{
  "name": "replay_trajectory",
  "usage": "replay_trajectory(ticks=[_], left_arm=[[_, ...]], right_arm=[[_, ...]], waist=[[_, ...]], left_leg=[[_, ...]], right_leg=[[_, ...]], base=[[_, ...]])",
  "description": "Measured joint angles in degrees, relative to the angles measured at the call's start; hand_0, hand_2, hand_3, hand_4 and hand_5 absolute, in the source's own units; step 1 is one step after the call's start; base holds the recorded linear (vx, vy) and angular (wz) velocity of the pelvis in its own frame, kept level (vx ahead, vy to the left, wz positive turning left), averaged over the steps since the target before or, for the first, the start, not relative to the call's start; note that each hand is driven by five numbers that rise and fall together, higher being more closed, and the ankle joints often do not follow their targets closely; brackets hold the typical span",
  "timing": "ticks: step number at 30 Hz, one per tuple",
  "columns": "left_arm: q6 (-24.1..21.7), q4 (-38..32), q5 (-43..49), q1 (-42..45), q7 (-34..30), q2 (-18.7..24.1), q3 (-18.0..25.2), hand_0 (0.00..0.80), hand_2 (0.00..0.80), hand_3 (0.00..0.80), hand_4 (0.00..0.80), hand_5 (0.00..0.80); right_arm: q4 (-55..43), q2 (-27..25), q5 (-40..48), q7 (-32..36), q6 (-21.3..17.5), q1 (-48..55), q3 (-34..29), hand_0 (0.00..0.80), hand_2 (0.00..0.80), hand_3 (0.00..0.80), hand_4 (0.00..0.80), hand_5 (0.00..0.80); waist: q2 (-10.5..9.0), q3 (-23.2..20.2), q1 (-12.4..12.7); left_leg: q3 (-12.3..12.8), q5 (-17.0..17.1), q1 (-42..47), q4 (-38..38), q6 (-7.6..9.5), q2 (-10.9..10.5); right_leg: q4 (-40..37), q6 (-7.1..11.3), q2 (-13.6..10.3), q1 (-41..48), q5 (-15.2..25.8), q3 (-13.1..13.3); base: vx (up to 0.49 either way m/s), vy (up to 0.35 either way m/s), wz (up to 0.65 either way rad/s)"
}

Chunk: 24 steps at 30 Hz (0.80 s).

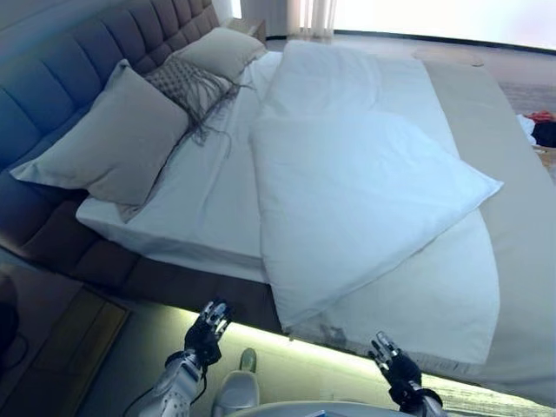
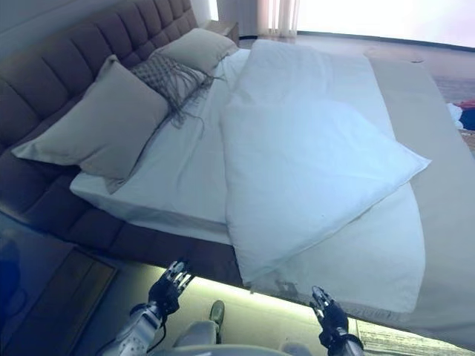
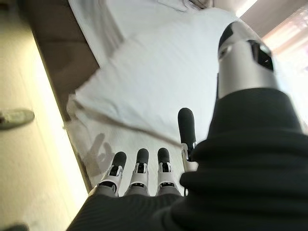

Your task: Make the bed neatly

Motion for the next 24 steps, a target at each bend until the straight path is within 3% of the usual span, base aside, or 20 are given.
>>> replay_trajectory(ticks=[3, 5, 7, 10, 15, 19, 20, 22, 23, 24], left_arm=[[0.0, -1.6, 0.0, -1.2, 0.2, 0.3, 0.6, 0.0, 0.0, 0.0, 0.0, 0.0], [0.0, -2.3, 0.0, -1.2, 0.2, 0.8, 0.9, 0.0, 0.0, 0.0, 0.0, 0.0], [0.0, -2.2, 0.0, -1.2, 0.2, 1.3, 1.0, 0.0, 0.0, 0.0, 0.0, 0.0], [0.0, -1.7, 0.0, -2.6, 0.5, 1.3, 1.0, 0.0, 0.0, 0.0, 0.0, 0.0], [0.0, -1.6, 0.0, -2.3, 1.0, 1.3, 1.1, 0.0, 0.0, 0.0, 0.0, 0.0], [0.0, -1.4, 0.0, -2.4, 1.4, 1.2, 1.1, 0.0, 0.0, 0.0, 0.0, 0.0], [0.0, -0.7, 0.0, -2.5, 1.4, 1.0, 1.1, 0.0, 0.0, 0.0, 0.0, 0.0], [0.0, -0.3, 0.0, -2.0, 1.4, 1.3, 1.1, 0.0, 0.0, 0.0, 0.0, 0.0], [0.0, -0.2, 0.0, -2.0, 1.4, 1.6, 1.1, 0.0, 0.0, 0.0, 0.0, 0.0], [0.1, 0.0, 0.0, -1.7, 1.4, 1.1, 0.9, 0.0, 0.0, 0.0, 0.0, 0.0]], right_arm=[[-1.6, 1.2, 0.0, -0.8, 0.0, -0.8, 0.1, 0.0, 0.0, 0.0, 0.0, 0.0], [-2.7, 1.2, 0.0, -1.3, 0.0, -1.9, 0.1, 0.0, 0.0, 0.0, 0.0, 0.0], [-3.1, 1.2, 0.0, -1.7, -0.4, -2.6, 0.1, 0.0, 0.0, 0.0, 0.0, 0.0], [-3.0, 1.1, 0.0, -2.8, -1.0, -3.5, -0.1, 0.0, 0.0, 0.0, 0.0, 0.0], [-2.8, 1.3, 0.0, -4.6, -1.6, -4.1, -0.1, 0.0, 0.0, 0.0, 0.0, 0.0], [-2.2, 1.2, 0.0, -4.5, -1.6, -4.4, -0.2, 0.0, 0.0, 0.0, 0.0, 0.0], [-1.5, 1.2, 0.0, -4.3, -1.6, -4.8, -0.2, 0.0, 0.0, 0.0, 0.0, 0.0], [-1.0, 1.3, 0.0, -4.3, -1.6, -5.4, -0.2, 0.0, 0.0, 0.0, 0.0, 0.0], [-0.5, 1.4, 0.1, -4.2, -1.6, -5.6, -0.3, 0.0, 0.0, 0.0, 0.0, 0.0], [1.2, 1.2, 0.2, -4.2, -1.4, -6.2, -0.8, 0.0, 0.0, 0.0, 0.0, 0.0]], waist=[[0.56, 0.3, 0.4], [0.93, 0.0, 0.4], [0.85, -0.9, 0.4], [0.55, -1.9, 0.4], [1.36, -4.3, 0.3], [0.3, -5.6, -0.6], [0.03, -5.8, -1.1], [-1.6, -6.2, -1.3], [-2.8, -6.4, -1.3], [-2.22, -6.7, -1.2]], left_leg=[[1.5, -2.8, 2.2, 1.4, 1.76, -1.6], [2.3, -4.1, 4.0, 0.7, 2.79, -2.3], [2.4, -4.9, 4.1, 0.7, 3.05, -2.9], [2.3, -4.8, 3.8, 0.5, 4.03, -3.7], [2.1, -4.7, 5.6, -1.5, 5.42, -3.0], [0.4, -4.5, 6.1, -2.3, 5.25, -2.4], [-0.1, -4.5, 6.1, -2.3, 4.85, -2.1], [-0.6, -4.1, 6.2, -2.9, 3.28, -2.4], [-0.8, -4.1, 6.1, -3.2, 2.48, -2.7], [-1.2, -4.1, 6.3, -3.4, 1.41, -1.3]], right_leg=[[4.5, 0.7, -2.1, -0.1, 0.2, -0.4], [7.0, 0.7, -3.1, -0.3, 0.3, -1.9], [8.5, 0.68, -3.8, -1.1, 0.3, -2.4], [12.7, 0.52, -4.4, -3.8, 0.5, -2.5], [24.1, -0.19, -5.0, -9.9, 3.4, -3.1], [14.8, 0.18, -3.7, -10.2, 2.4, -2.6], [11.0, 1.1, -3.0, -10.0, 3.0, -1.9], [4.2, 1.34, -2.8, -10.0, 6.1, -1.1], [2.0, 4.04, -2.9, -9.9, 6.4, -0.7], [1.1, 3.21, -1.6, -9.2, 6.4, -1.1]], base=[[0.356, 0.222, -0.15], [0.258, 0.172, -0.22], [0.188, 0.158, -0.08], [0.131, 0.2, 0.04], [0.112, 0.06, 0.01], [0.092, -0.118, 0.18], [0.087, -0.154, 0.29], [0.059, -0.16, 0.2], [0.045, -0.185, 0.12], [0.044, -0.199, 0.01]])
